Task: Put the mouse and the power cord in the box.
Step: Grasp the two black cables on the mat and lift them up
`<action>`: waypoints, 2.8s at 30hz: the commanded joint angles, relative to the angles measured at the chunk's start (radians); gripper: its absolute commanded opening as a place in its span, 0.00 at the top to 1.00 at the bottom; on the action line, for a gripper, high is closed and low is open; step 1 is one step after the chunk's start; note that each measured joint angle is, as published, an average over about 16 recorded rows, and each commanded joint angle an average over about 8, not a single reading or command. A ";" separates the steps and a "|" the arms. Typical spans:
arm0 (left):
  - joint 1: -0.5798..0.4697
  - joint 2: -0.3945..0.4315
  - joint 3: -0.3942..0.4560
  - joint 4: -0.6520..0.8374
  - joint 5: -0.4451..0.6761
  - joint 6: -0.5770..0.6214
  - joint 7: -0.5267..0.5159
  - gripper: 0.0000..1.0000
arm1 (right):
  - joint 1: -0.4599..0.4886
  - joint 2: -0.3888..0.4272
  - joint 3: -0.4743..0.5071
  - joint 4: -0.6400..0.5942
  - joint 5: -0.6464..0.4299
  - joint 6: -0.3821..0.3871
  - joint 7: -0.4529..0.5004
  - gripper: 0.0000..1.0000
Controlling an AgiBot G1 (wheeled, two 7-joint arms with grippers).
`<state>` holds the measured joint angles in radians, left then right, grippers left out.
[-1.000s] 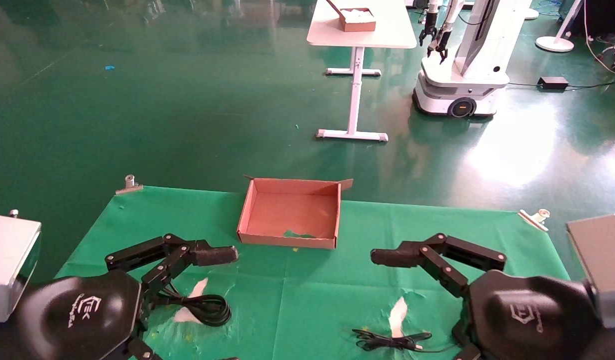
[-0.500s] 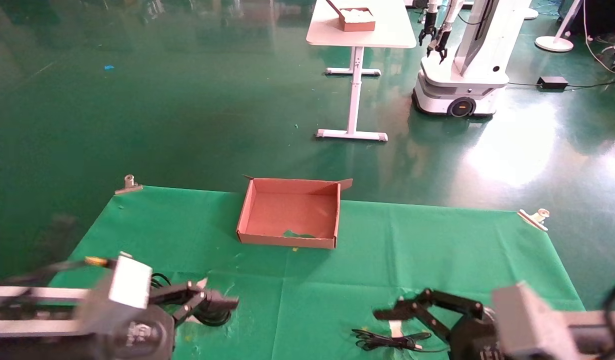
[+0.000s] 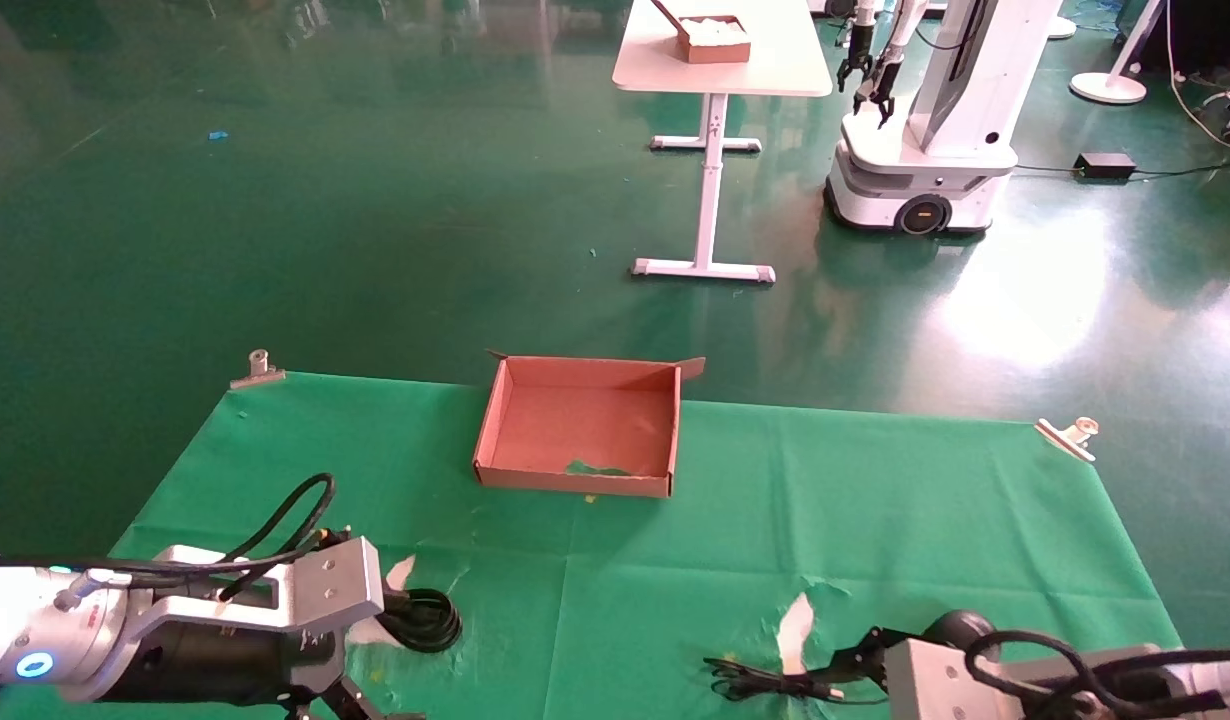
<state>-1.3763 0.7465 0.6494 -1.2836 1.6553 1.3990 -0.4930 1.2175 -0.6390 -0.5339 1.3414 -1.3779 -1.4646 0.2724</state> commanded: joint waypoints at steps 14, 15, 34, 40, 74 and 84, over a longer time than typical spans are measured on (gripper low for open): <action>-0.038 0.145 0.120 0.025 0.405 -0.155 0.015 0.00 | 0.016 -0.012 -0.004 -0.013 -0.011 0.004 0.013 0.00; -0.040 0.161 0.132 0.038 0.444 -0.170 0.014 0.00 | 0.017 -0.012 -0.004 -0.012 -0.010 0.005 0.015 0.00; -0.048 0.294 0.205 0.272 0.635 -0.274 0.037 0.00 | 0.003 0.000 -0.011 -0.013 -0.015 0.005 0.028 0.00; -0.049 0.299 0.206 0.284 0.638 -0.282 0.041 0.00 | 0.027 -0.026 -0.052 -0.009 -0.122 0.011 0.032 0.00; -0.050 0.301 0.205 0.291 0.637 -0.285 0.046 1.00 | 0.213 -0.490 -0.260 -0.488 -0.599 0.205 -0.121 1.00; -0.050 0.301 0.205 0.291 0.635 -0.284 0.046 1.00 | 0.209 -0.479 -0.256 -0.469 -0.592 0.201 -0.116 1.00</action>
<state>-1.4265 1.0472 0.8547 -0.9929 2.2903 1.1150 -0.4471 1.4270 -1.1185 -0.7905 0.8712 -1.9706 -1.2632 0.1562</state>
